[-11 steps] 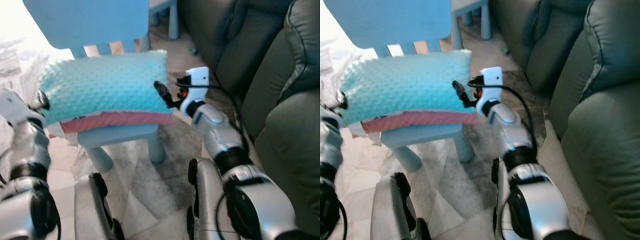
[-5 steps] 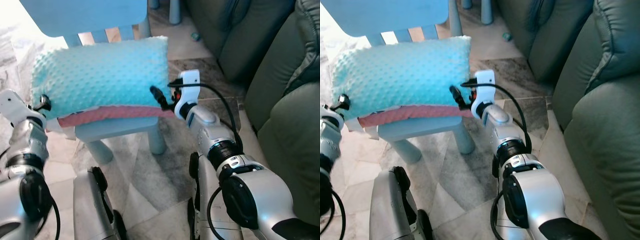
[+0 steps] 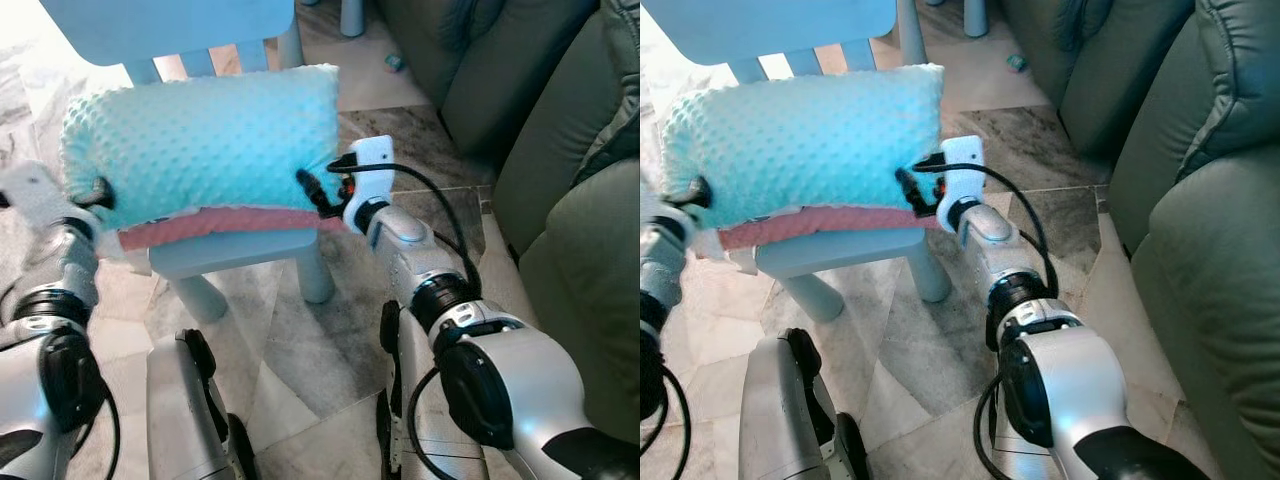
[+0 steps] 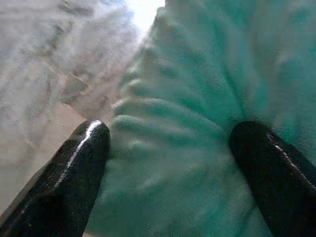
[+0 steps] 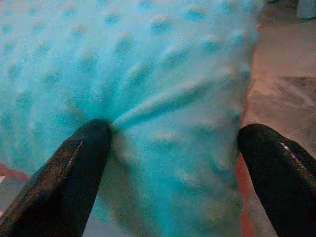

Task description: Move the pillow to the sofa

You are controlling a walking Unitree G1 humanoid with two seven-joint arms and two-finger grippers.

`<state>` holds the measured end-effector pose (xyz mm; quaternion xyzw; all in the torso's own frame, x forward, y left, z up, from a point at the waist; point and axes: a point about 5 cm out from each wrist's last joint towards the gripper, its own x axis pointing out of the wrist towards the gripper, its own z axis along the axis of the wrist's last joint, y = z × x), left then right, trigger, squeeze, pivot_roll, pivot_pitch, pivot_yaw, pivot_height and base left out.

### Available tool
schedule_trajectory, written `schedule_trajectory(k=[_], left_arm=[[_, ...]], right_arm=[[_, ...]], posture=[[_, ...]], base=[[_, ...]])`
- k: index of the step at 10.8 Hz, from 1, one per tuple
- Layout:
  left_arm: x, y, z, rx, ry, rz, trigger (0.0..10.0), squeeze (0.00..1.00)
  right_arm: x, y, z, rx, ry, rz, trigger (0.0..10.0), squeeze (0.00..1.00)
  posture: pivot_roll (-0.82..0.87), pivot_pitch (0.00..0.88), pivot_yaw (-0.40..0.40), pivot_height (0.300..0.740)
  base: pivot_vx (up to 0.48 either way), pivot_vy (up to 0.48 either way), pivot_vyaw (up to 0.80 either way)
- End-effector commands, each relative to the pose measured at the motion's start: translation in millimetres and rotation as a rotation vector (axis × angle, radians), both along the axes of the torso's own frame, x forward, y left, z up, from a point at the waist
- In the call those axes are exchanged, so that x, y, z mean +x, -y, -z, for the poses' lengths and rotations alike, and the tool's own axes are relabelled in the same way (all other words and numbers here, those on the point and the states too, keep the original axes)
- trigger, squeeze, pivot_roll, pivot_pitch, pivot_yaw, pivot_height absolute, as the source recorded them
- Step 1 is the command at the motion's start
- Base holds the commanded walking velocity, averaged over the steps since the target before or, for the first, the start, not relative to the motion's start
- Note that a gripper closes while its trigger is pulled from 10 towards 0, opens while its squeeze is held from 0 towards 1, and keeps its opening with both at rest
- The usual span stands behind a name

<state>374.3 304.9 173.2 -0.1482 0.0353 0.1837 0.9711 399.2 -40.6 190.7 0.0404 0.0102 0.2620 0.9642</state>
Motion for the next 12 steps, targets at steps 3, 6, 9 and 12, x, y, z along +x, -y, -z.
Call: schedule_trajectory(k=[3, 6, 9, 12], left_arm=[[3.2, 26.6, 22, -0.082, -0.076, 0.189, 10.0, 0.0], [5.0, 33.0, 23, -0.091, -0.079, 0.237, 10.0, 0.0], [3.3, 30.9, 24, -0.134, -0.054, 0.235, 0.0, 0.0], [0.9, 28.4, 27, -0.173, -0.048, 0.231, 0.0, 0.0]], right_arm=[[-10.5, -32.6, 6, 0.003, -0.067, -0.135, 10.0, 0.0], [-14.8, -42.9, 7, 0.009, -0.075, -0.169, 10.0, 0.0], [-16.2, -41.9, 12, 0.007, -0.081, -0.175, 0.0, 0.0], [-16.1, -35.9, 17, -0.004, -0.087, -0.168, 0.0, 0.0]], posture=[[-0.1, 0.37, 0.058, 0.432], [-0.1, 0.376, 0.057, 0.432], [-0.1, 0.378, 0.056, 0.432], [-0.1, 0.381, 0.051, 0.432]], base=[[0.0, 0.0, 0.0], [0.0, 0.0, 0.0], [0.0, 0.0, 0.0], [0.0, 0.0, 0.0]])
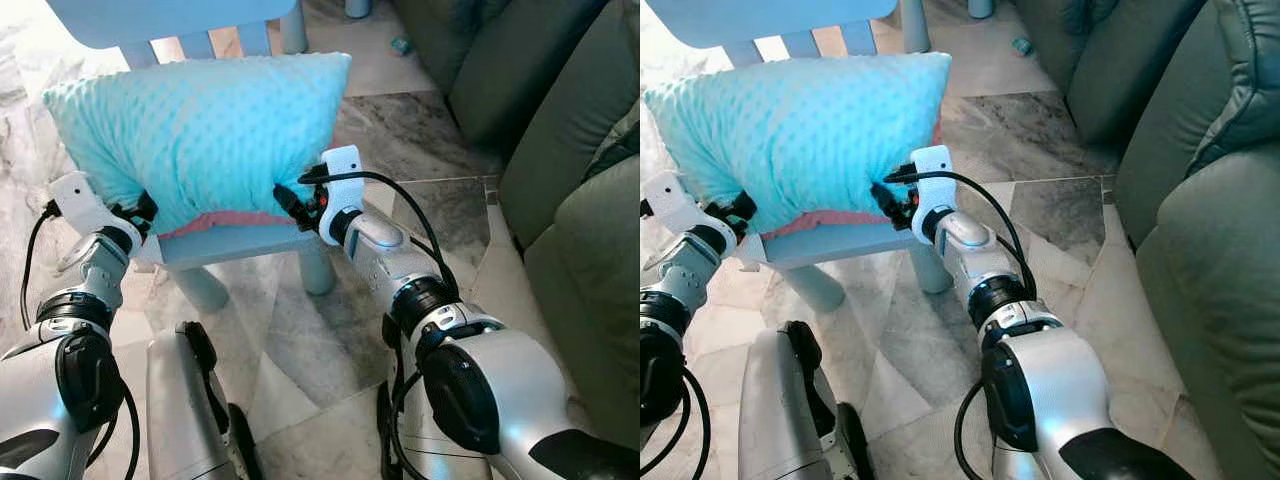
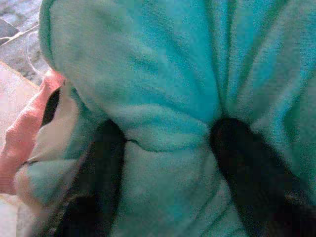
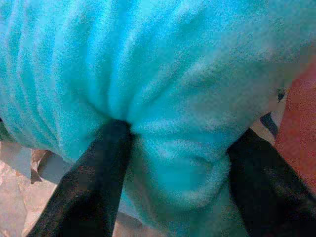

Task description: Move the pillow to the sofa

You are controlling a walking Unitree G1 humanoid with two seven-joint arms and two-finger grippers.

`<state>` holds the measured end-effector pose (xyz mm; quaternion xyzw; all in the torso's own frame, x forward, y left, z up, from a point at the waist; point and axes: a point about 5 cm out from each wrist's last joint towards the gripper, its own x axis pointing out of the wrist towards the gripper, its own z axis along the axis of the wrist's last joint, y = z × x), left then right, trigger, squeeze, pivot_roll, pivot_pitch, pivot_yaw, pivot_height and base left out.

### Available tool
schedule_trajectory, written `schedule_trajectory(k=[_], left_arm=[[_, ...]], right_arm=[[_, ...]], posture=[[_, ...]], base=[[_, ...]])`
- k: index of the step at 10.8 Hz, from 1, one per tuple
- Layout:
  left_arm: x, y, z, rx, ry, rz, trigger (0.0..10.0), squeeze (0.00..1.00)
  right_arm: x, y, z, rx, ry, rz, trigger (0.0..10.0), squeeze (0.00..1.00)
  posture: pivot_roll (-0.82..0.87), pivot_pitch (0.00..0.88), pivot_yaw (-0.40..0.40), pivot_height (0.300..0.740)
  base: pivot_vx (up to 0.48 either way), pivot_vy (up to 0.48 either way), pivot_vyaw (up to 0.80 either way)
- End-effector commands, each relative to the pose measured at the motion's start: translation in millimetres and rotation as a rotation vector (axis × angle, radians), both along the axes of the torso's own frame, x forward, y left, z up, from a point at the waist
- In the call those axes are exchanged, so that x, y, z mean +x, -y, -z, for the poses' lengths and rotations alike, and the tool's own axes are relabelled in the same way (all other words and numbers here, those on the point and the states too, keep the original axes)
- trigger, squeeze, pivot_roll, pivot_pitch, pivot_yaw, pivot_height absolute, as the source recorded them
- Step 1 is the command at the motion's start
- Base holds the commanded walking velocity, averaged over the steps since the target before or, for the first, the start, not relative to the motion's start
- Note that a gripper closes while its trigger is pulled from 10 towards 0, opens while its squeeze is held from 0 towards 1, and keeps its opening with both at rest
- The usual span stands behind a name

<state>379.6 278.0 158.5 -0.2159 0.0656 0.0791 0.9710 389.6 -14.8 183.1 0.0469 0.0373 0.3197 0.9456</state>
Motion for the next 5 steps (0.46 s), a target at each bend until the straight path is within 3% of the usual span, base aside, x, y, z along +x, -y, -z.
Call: schedule_trajectory(k=[1, 5], left_arm=[[-4.7, -1.2, 11.1, 0.002, -0.04, 0.008, 0.0, 0.0], [-6.6, -8.7, 8.9, 0.019, -0.031, -0.043, 0.0, 0.0]], right_arm=[[-6.8, -8.5, 11.8, -0.01, -0.036, -0.044, 0.0, 0.0], [-7.1, -7.0, 14.1, -0.013, -0.039, -0.04, 0.0, 0.0]], posture=[[-0.1, 0.382, 0.051, 0.432], [-0.1, 0.383, 0.05, 0.432]], base=[[0.0, 0.0, 0.0], [0.0, 0.0, 0.0]])
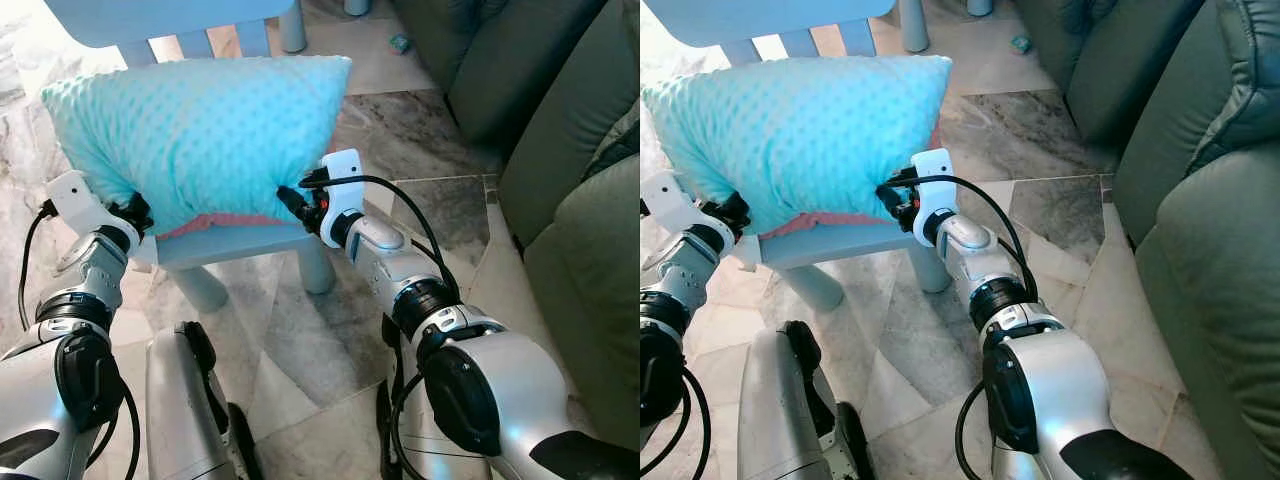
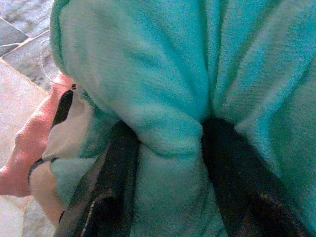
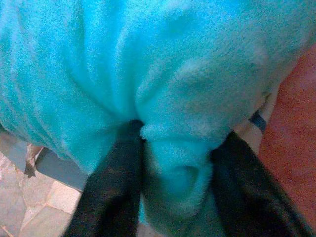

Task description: Move the pillow to the sofa

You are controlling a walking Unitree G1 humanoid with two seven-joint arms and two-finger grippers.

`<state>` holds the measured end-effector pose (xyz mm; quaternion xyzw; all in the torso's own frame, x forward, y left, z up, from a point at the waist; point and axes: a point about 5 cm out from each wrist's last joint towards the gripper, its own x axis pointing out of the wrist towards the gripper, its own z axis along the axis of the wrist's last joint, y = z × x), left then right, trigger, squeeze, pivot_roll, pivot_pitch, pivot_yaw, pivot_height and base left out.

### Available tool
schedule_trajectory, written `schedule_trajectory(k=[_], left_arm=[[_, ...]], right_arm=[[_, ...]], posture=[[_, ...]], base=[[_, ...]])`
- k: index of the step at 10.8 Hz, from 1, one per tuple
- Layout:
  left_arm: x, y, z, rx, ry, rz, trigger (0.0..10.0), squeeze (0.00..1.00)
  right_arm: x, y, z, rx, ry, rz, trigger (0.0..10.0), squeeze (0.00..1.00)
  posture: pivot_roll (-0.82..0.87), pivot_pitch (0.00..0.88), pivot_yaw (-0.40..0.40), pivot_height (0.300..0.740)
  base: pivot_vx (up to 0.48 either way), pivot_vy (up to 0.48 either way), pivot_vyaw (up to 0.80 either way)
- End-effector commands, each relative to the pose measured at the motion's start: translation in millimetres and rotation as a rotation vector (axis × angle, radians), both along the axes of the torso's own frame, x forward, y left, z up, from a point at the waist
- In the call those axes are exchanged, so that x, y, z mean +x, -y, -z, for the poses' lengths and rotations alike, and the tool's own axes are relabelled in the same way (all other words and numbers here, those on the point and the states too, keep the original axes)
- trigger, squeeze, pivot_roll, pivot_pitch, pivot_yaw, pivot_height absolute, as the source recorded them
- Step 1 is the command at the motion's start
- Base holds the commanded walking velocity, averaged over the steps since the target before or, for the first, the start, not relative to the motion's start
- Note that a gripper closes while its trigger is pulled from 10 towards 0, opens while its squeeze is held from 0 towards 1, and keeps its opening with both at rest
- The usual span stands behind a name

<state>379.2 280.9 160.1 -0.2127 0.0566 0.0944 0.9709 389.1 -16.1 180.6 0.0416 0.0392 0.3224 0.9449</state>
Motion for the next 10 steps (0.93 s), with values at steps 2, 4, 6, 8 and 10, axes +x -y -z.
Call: schedule_trajectory(k=[2, 4, 6, 8, 10], left_arm=[[-7.1, -9.2, 9.2, 0.049, -0.038, -0.027, 0.0, 0.0], [-7.2, -7.8, 11.0, 0.063, -0.051, -0.018, 0.0, 0.0], [-6.8, -6.5, 11.4, 0.068, -0.051, -0.017, 0.0, 0.0], [-7.5, -7.2, 12.2, 0.081, -0.053, -0.021, 0.0, 0.0], [-11.9, -11.3, 17.8, 0.1, -0.057, -0.044, 0.0, 0.0]], right_arm=[[-6.2, -7.7, 11.7, -0.001, -0.04, -0.024, 0.0, 0.0], [-5.9, -6.9, 12.4, 0.012, -0.052, -0.011, 0.0, 0.0], [-5.3, -5.9, 12.1, 0.011, -0.05, 0.001, 0.0, 0.0], [-4.6, -4.9, 12.8, 0.077, -0.098, 0.026, 0.0, 0.0], [-3.9, -0.8, 16.1, 0.106, -0.124, 0.059, 0.0, 0.0]], posture=[[-0.1, 0.386, 0.047, 0.432], [-0.1, 0.387, 0.047, 0.432], [-0.1, 0.39, 0.046, 0.432], [-0.1, 0.39, 0.045, 0.432], [-0.09, 0.383, 0.042, 0.432]], base=[[0.0, 0.0, 0.0], [0.0, 0.0, 0.0], [0.0, 0.0, 0.0], [0.0, 0.0, 0.0], [0.0, 0.0, 0.0]])
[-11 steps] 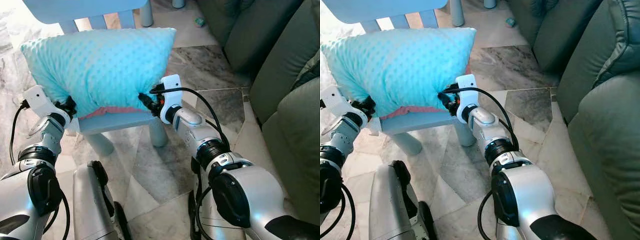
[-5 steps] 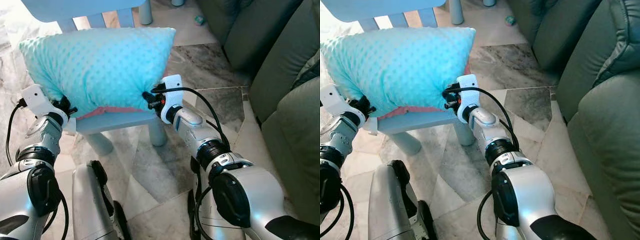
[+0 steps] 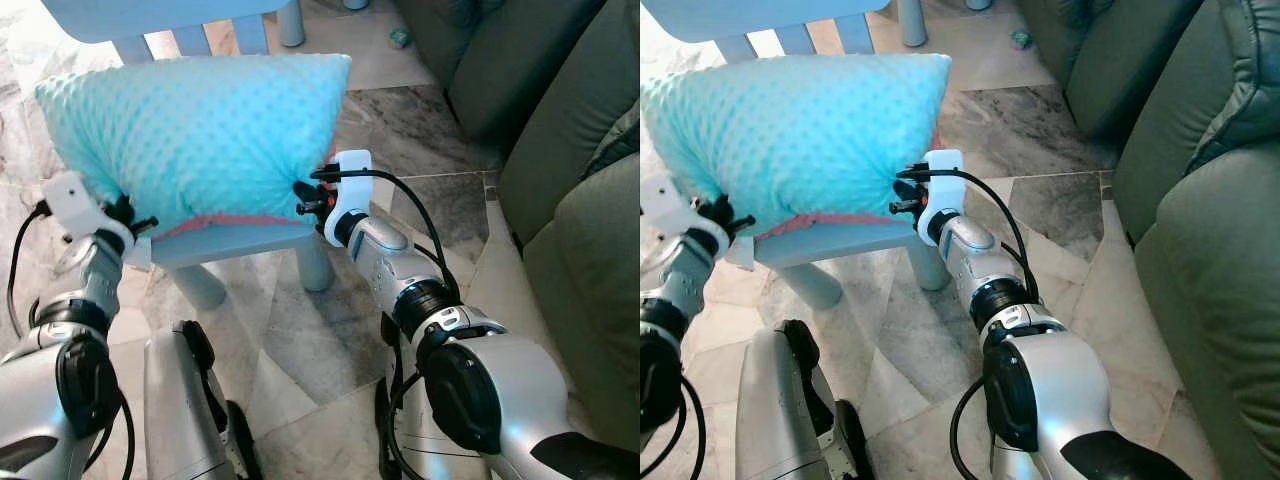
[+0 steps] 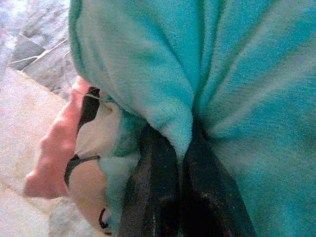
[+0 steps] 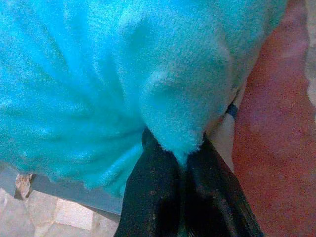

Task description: Move the pillow to the sofa

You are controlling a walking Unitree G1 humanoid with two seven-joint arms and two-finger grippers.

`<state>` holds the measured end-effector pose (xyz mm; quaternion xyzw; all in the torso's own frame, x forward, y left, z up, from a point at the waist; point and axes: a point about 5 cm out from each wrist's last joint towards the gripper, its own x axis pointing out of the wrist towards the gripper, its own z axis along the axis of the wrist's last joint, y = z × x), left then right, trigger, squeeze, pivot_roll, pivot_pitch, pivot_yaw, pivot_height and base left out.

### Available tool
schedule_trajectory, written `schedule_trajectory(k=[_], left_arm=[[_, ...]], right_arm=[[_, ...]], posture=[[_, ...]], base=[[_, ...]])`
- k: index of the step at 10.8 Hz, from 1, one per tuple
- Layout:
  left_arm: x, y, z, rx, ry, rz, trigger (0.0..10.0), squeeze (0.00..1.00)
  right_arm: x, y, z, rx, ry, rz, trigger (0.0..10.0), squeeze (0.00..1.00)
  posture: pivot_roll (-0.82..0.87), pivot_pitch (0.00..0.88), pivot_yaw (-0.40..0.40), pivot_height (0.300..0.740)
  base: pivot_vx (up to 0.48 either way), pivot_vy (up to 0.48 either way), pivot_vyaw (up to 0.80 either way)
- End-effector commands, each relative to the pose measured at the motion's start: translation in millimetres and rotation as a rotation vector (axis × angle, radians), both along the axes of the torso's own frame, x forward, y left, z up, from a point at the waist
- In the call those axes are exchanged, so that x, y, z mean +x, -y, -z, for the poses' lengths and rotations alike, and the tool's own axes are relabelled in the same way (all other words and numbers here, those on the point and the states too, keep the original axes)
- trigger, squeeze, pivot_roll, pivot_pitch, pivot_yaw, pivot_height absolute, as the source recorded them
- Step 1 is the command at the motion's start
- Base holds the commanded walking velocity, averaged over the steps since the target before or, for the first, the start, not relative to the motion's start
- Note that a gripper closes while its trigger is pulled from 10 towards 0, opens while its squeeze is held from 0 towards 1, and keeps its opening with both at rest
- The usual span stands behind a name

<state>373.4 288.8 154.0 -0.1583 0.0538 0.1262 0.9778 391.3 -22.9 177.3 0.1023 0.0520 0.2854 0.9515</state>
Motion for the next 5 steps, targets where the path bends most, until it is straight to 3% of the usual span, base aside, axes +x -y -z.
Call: schedule_trajectory(k=[1, 5], left_arm=[[-9.9, -12.1, 13, 0.062, -0.071, -0.069, 0.0, 0.0], [-9.3, -11.6, 4, 0.087, 0.045, -0.077, 0.0, 0.0]], right_arm=[[-6.4, -5.1, 16, 0.018, -0.07, -0.007, 0.0, 0.0], [-0.8, 13.3, 15, 0.051, -0.061, 0.071, 0.0, 0.0]], posture=[[-0.09, 0.379, 0.042, 0.432], [-0.07, 0.286, 0.044, 0.432]], base=[[0.0, 0.0, 0.0], [0.0, 0.0, 0.0]])
